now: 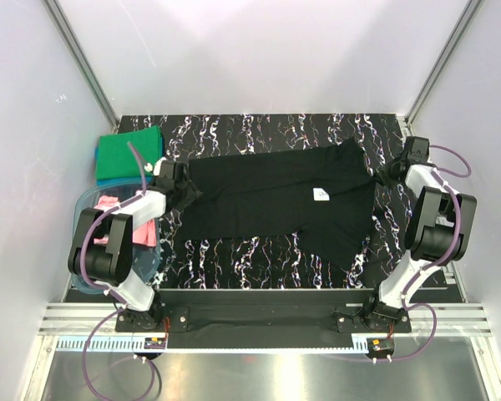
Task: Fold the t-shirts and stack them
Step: Fold the tshirt
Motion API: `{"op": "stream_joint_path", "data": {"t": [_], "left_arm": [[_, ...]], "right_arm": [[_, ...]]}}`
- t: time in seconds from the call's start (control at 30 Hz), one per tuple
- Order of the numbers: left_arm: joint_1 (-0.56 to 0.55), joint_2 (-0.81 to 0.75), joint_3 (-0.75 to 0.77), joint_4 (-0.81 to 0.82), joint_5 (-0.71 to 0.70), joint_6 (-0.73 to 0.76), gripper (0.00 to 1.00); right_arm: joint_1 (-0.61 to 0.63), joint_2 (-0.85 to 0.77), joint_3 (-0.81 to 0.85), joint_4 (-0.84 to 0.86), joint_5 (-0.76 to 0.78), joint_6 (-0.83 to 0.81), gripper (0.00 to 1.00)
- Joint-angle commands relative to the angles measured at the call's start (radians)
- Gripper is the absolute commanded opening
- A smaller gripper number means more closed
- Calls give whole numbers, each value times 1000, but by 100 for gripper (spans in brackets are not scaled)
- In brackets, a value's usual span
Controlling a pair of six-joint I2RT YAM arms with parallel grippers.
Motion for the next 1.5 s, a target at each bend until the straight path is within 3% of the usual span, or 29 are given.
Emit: {"op": "stream_joint_path", "data": {"t": [0.0, 0.67, 0.83, 0.87, 0.9, 1.17, 1.3, 1.47], "left_arm": [[0, 21, 39, 48, -43, -21, 50], [-31, 137, 131, -27, -90, -69, 26], [-33, 114, 137, -52, -123, -73, 11], [-33, 100, 142, -59, -127, -67, 2], [-33, 94, 148, -64, -129, -64, 0], [-14, 28, 363, -89, -104, 39, 0], [13, 80, 481, -77, -90, 101, 0], [76, 175, 558, 50, 31, 106, 0]], "right_arm": [[-3, -71, -4, -4, 29, -20, 0], [-3, -70, -33, 25, 5, -6, 0], [-3, -71, -32, 25, 6, -7, 0], [-3, -70, -29, 23, 5, -7, 0], [-3, -71, -24, 16, 3, -7, 0], [-1, -103, 68, 49, -119, 24, 0], [-3, -123, 80, 193, -208, 85, 0], [-3, -84, 82, 409, -276, 156, 0]]}}
